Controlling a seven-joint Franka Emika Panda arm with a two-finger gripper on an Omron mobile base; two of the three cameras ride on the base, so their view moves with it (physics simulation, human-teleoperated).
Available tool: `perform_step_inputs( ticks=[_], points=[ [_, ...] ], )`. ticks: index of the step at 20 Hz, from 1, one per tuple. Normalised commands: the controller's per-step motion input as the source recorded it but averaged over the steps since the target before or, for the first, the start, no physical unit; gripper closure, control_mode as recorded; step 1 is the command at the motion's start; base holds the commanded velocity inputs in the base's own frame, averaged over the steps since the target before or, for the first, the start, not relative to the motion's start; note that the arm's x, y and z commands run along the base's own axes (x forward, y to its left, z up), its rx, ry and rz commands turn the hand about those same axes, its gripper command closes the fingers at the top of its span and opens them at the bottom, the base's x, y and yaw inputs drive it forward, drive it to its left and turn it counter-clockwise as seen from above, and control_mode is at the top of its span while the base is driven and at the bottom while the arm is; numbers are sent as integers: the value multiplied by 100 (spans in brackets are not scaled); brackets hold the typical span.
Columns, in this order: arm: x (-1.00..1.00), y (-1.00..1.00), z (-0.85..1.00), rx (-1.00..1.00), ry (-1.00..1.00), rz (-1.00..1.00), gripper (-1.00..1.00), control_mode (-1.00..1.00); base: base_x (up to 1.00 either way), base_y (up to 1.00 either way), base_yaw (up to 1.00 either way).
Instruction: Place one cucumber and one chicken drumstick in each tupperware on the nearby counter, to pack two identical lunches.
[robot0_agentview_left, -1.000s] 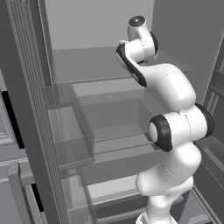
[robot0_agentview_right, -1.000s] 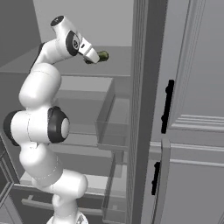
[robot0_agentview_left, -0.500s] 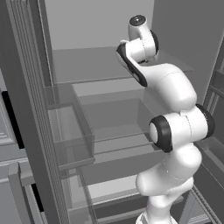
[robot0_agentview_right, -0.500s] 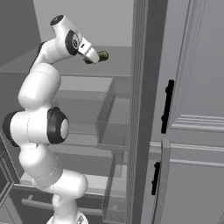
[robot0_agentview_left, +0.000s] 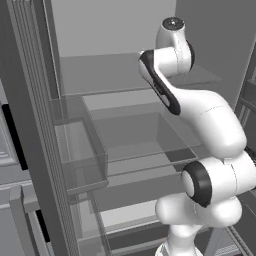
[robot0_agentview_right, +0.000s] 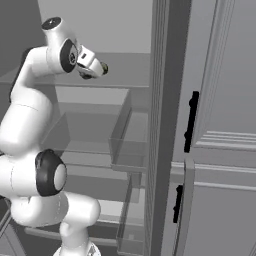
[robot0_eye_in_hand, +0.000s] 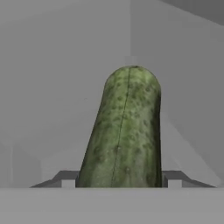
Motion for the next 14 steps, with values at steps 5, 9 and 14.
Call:
perform_step_inputs(
  ticks=[5,9,14],
  points=[
    [-100,30,2,0,4,38,100,-100,0,0,0],
    [-100,5,-1,0,8,25,100,-100,0,0,0],
    [-100,13,-67,0,37,20,100,-100,0,0,0]
  ],
)
